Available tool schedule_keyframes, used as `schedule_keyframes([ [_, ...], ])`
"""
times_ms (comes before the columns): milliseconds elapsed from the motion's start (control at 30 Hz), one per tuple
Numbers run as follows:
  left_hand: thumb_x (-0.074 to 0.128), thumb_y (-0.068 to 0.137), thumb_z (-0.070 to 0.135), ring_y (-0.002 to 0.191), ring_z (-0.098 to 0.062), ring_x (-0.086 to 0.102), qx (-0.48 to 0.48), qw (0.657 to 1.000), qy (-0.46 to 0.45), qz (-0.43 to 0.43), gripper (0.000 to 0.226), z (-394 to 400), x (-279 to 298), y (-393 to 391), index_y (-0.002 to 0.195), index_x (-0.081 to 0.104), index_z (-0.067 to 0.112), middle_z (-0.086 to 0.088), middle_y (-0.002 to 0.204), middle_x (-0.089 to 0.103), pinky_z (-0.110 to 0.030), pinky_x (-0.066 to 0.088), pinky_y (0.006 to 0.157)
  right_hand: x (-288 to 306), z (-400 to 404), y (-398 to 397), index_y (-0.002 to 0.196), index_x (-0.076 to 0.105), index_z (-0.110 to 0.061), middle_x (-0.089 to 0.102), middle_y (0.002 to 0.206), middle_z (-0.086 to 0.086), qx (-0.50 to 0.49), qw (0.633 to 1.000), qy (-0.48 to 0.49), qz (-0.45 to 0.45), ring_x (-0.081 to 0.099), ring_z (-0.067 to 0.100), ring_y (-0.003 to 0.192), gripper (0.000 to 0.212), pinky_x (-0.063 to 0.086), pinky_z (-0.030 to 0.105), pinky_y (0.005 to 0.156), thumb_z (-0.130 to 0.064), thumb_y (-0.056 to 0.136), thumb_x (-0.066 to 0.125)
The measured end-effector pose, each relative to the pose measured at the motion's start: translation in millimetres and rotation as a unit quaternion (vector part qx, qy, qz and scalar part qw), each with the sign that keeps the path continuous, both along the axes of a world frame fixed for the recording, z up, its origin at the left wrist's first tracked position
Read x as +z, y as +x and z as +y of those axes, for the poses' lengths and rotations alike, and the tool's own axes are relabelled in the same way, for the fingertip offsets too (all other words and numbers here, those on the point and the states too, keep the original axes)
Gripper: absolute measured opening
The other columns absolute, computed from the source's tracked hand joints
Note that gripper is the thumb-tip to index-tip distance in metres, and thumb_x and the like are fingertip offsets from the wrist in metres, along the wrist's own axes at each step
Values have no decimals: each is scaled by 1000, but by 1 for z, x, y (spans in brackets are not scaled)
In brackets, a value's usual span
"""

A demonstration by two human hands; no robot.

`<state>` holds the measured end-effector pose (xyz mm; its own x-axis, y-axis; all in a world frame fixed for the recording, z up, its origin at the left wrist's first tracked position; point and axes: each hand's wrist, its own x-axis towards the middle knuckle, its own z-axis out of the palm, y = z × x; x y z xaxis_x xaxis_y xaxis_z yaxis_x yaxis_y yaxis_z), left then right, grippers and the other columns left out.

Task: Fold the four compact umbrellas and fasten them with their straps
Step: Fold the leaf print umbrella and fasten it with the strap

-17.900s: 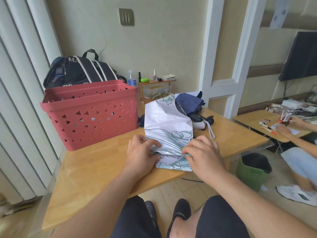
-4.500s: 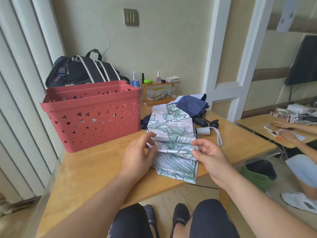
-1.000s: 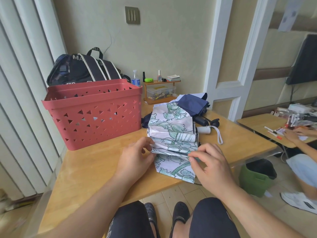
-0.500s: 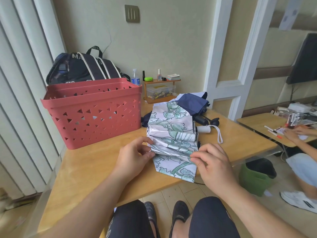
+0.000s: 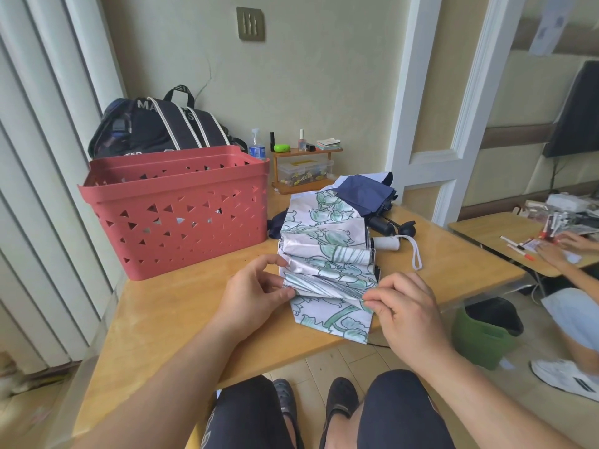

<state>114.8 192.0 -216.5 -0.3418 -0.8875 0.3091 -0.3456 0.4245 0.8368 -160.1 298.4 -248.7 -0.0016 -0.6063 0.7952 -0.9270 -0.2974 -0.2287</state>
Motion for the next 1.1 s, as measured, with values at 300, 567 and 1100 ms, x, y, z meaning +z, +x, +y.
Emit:
schedule_keyframes([
  [300, 87, 85, 20, 71, -9, 62, -23, 998, 30, 53, 40, -1, 0, 0, 110, 62, 39, -4, 91, 79, -27, 50, 73, 1, 4, 1, 87, 80, -19, 62, 86, -9, 3, 1000, -8, 7, 56, 20, 88, 21, 47, 43, 74, -4, 75, 89],
  [567, 93, 76, 21, 67, -7, 54, -34, 999, 3, 36, 37, -3, -3, 3, 99, 72, 41, 11, 82, 68, -20, 46, 66, 1, 5, 6, 88, 79, -22, 60, 88, -12, 8, 1000, 0, -5, 55, 18, 91, 3, 47, 44, 77, -20, 86, 79],
  [1100, 86, 85, 24, 87, 2, 62, 1, 991, -42, -128, 14, 1, -1, 1, 82, 76, 32, 25, 86, 73, -7, 42, 72, -7, 10, 0, 84, 79, -26, 58, 87, -20, 20, 999, 37, 10, 52, 13, 96, 14, 46, 46, 79, -17, 80, 89],
])
